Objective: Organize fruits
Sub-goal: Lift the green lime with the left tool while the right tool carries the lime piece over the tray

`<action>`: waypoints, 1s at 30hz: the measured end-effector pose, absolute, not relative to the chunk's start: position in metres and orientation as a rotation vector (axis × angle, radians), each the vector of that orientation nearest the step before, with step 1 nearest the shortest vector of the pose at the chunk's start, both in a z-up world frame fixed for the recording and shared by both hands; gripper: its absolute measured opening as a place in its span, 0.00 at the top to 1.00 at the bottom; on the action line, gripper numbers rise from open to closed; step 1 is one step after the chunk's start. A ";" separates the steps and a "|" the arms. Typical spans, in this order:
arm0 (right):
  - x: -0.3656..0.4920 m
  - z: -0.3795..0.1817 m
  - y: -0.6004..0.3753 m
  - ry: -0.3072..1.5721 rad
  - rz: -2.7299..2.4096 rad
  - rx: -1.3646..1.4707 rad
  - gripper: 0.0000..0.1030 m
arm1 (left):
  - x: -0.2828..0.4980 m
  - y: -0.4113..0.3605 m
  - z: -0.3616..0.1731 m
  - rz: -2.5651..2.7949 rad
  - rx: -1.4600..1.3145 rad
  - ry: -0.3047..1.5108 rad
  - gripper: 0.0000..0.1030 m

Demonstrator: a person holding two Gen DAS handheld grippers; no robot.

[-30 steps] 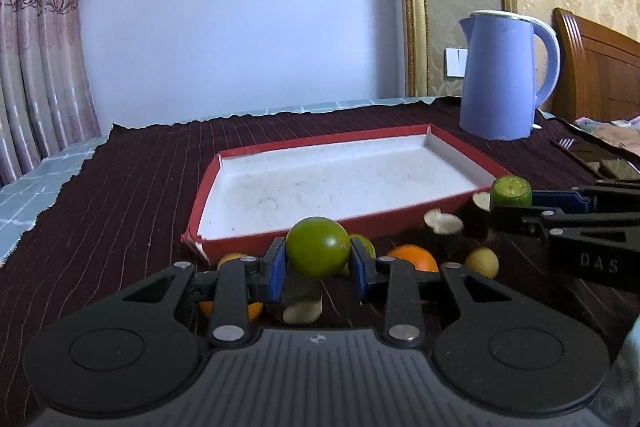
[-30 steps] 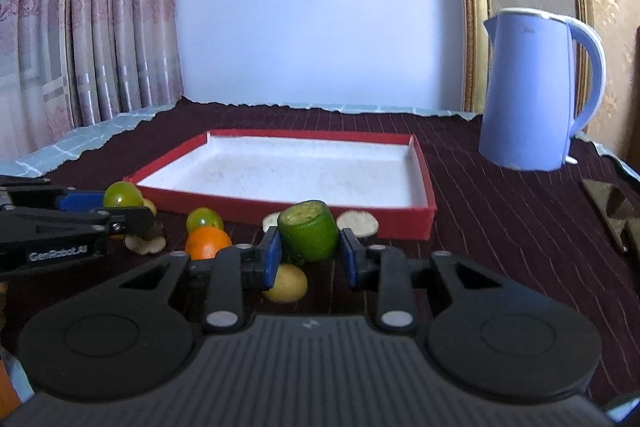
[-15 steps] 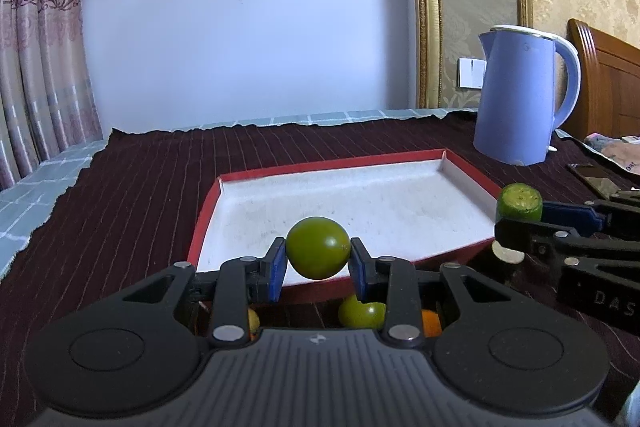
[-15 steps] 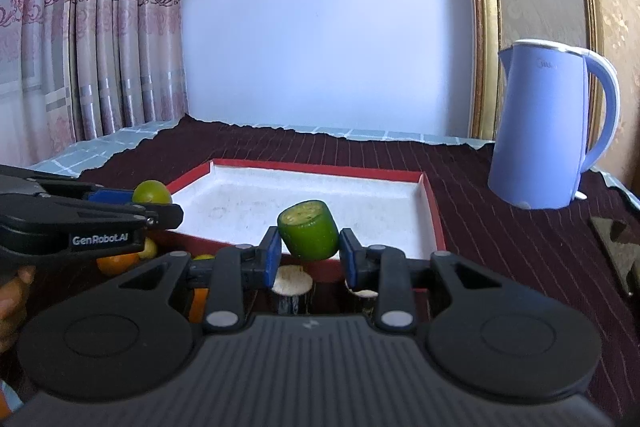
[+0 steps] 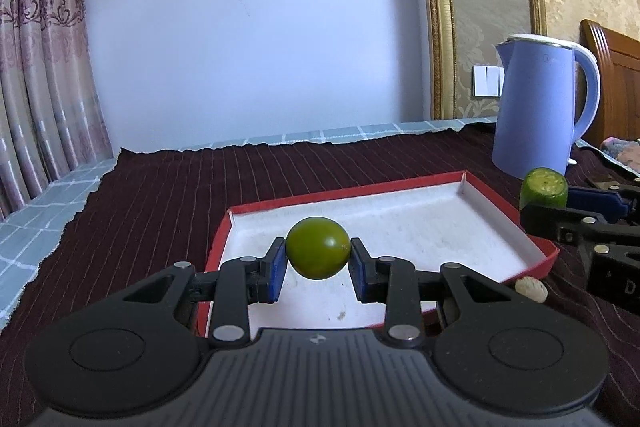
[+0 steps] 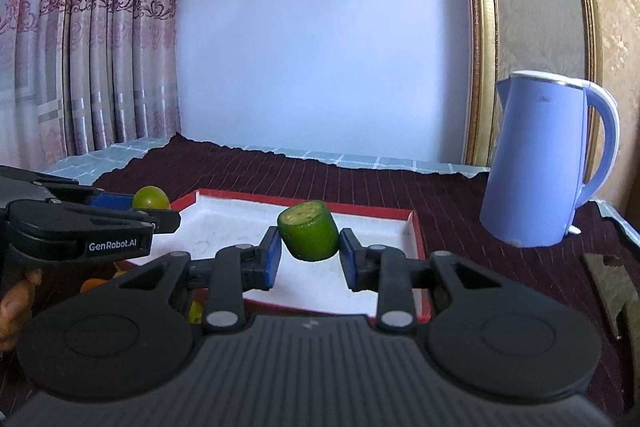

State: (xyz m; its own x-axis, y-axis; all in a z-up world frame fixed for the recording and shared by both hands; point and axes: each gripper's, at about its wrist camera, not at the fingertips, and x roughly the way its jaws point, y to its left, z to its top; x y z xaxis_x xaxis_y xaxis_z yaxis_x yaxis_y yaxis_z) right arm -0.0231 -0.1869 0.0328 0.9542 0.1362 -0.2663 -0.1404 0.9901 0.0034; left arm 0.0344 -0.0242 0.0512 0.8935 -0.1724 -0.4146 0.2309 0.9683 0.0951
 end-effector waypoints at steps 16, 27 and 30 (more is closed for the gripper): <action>-0.001 0.074 -0.188 0.183 0.120 -0.053 0.71 | 0.062 -0.031 0.077 -0.185 0.130 0.389 0.69; 0.026 0.062 -0.186 0.233 0.139 -0.019 0.71 | 0.084 -0.049 0.062 -0.173 0.158 0.443 0.69; 0.035 0.056 -0.184 0.252 0.140 -0.020 0.71 | 0.095 -0.052 0.056 -0.158 0.165 0.463 0.69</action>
State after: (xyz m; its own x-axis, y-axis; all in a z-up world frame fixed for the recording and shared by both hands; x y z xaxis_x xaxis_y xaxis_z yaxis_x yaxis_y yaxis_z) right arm 0.0354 -0.1838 0.0561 0.9587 0.1360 -0.2499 -0.1409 0.9900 -0.0019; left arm 0.0949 -0.0519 0.0562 0.8830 -0.1142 -0.4554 0.1889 0.9744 0.1218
